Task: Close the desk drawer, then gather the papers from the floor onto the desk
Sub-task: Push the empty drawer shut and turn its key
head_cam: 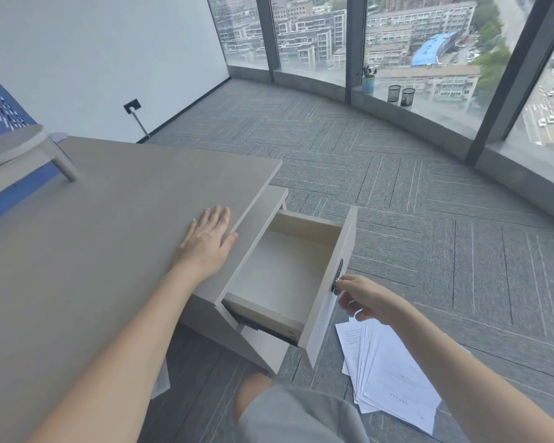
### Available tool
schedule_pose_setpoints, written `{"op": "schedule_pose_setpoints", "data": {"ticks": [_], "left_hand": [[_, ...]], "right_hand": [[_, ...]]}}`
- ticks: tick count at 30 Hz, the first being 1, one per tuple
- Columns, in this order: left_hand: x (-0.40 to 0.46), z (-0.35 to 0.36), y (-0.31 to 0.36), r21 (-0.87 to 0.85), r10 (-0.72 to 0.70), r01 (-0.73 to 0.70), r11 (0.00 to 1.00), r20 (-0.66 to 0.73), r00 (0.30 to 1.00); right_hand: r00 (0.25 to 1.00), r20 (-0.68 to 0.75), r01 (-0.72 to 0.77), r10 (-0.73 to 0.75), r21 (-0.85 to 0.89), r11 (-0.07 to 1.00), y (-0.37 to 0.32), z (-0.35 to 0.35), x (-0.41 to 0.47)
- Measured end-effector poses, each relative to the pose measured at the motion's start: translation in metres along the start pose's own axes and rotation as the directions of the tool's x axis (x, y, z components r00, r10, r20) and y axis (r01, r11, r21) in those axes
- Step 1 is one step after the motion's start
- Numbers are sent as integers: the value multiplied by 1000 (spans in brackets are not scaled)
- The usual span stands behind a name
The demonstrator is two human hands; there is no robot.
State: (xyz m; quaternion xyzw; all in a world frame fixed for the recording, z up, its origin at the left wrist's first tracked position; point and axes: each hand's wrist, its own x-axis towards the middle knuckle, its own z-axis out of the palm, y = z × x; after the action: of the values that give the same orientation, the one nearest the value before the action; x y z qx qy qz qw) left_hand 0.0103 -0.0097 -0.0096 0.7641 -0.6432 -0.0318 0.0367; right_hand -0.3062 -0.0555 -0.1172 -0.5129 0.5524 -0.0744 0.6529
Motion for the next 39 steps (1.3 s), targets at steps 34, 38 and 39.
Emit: {"op": "schedule_pose_setpoints", "data": {"ticks": [34,38,39], "left_hand": [[-4,-3,3,-4,-1,1,1000,-5,1000],[-4,-3,3,-4,-2,2,1000,-13,1000],[-4,-3,3,-5,-2,2,1000,-14,1000]], "right_hand": [[993,120,-22,12,86,996,-68,80,65],[993,118,-8,-1,76,997,-73,87,75],[993,116,-2,-6,76,997,-74,88,77]]}}
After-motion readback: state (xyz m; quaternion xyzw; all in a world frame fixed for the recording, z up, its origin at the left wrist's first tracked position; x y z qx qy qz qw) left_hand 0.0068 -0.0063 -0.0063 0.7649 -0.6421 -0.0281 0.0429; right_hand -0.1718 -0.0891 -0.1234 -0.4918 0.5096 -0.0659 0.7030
